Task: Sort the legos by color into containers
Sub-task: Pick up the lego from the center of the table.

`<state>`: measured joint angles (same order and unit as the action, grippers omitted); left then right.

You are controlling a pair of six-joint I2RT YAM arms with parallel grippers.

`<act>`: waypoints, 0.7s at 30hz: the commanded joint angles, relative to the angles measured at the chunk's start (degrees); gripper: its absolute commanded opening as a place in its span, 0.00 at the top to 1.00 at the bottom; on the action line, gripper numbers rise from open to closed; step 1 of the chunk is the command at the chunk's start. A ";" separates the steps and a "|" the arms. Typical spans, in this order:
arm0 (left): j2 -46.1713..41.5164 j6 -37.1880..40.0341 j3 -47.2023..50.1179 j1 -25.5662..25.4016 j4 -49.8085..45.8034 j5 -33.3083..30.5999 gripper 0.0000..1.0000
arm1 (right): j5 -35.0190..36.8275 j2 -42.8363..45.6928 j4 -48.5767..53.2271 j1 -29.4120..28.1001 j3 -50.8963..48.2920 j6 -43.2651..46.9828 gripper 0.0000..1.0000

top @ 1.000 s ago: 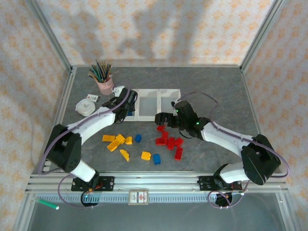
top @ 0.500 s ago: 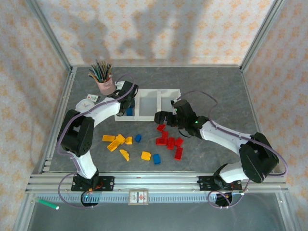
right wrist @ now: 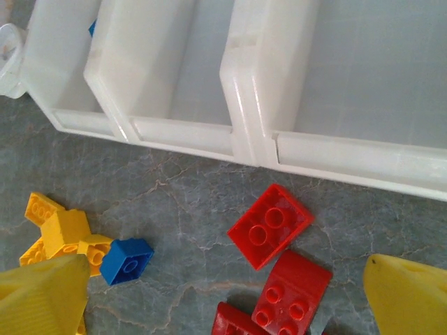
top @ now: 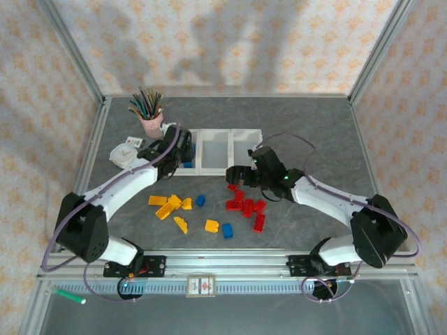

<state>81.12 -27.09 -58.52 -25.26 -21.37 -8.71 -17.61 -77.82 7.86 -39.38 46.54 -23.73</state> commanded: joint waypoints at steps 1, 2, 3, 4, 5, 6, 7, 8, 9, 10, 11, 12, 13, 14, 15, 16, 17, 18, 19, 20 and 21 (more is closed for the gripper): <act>-3.80 -2.82 3.57 -3.08 -4.65 2.57 0.43 | 2.04 2.86 2.25 -1.37 -2.03 1.07 0.00; -4.58 -3.71 4.25 -3.93 -5.20 2.57 0.43 | 1.94 3.21 1.97 -1.71 -2.67 1.20 0.00; -5.46 -4.64 5.02 -5.00 -5.89 2.80 0.43 | 2.04 3.60 1.75 -2.12 -3.38 1.22 0.00; -6.22 -5.62 5.98 -6.25 -6.22 3.14 0.42 | 2.05 3.93 1.44 -2.43 -4.04 1.06 0.00; -6.78 -6.18 6.76 -7.27 -6.42 3.37 0.42 | 2.05 4.20 1.17 -2.75 -4.70 0.86 0.00; -7.35 -7.73 7.82 -8.33 -6.47 4.03 0.42 | 1.81 4.34 0.77 -3.02 -5.49 0.72 0.00; -7.81 -8.75 8.75 -9.28 -6.33 4.68 0.41 | 1.63 4.61 0.20 -3.37 -6.41 0.42 0.00; -8.12 -9.50 9.58 -10.05 -6.28 4.99 0.41 | 1.41 4.82 -0.59 -3.87 -7.33 0.27 0.00; -8.30 -10.22 10.47 -10.90 -6.16 5.42 0.41 | 1.28 5.08 -1.58 -4.33 -8.35 0.02 0.00; -8.30 -10.80 11.16 -11.72 -5.89 5.89 0.41 | 1.26 5.22 -2.31 -4.84 -9.26 -0.24 0.00; -8.18 -11.32 11.72 -12.42 -5.65 6.35 0.41 | 1.26 5.38 -3.02 -5.28 -9.97 -0.43 0.00; -7.81 -11.65 12.18 -13.21 -5.29 6.87 0.40 | 1.31 5.53 -3.89 -5.69 -10.81 -0.58 0.00; -7.21 -11.84 12.30 -14.11 -5.12 7.29 0.40 | 1.49 5.62 -4.75 -6.11 -11.57 -0.75 0.00; -6.66 -12.06 12.42 -14.78 -5.13 7.26 0.40 | 1.61 5.66 -5.38 -6.31 -12.14 -1.03 0.00; -5.89 -12.17 12.47 -15.36 -5.00 7.22 0.39 | 1.78 5.62 -5.86 -6.40 -12.67 -1.15 0.00; -5.16 -12.35 12.47 -15.67 -4.98 6.86 0.39 | 2.03 5.44 -6.18 -6.50 -12.88 -1.35 0.00; -4.56 -12.61 12.57 -15.77 -4.78 6.38 0.39 | 2.34 5.41 -6.35 -6.50 -13.11 -1.37 0.00; -3.93 -12.76 12.77 -15.87 -4.45 6.21 0.39 | 2.64 5.44 -6.53 -6.49 -13.31 -1.46 0.00; -3.33 -12.60 12.84 -15.88 -3.98 6.52 0.39 | 2.98 5.48 -6.76 -6.46 -13.57 -1.54 0.00; -2.89 -12.34 12.87 -16.01 -3.60 6.89 0.39 | 3.18 5.65 -6.95 -6.46 -13.88 -1.63 0.00; -2.37 -12.08 13.01 -16.18 -3.15 7.19 0.39 | 3.43 5.90 -7.27 -6.50 -14.25 -1.67 0.00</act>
<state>77.49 -38.17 -46.41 -40.95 -25.28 -1.85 -16.64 -73.54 2.96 -45.60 33.76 -24.60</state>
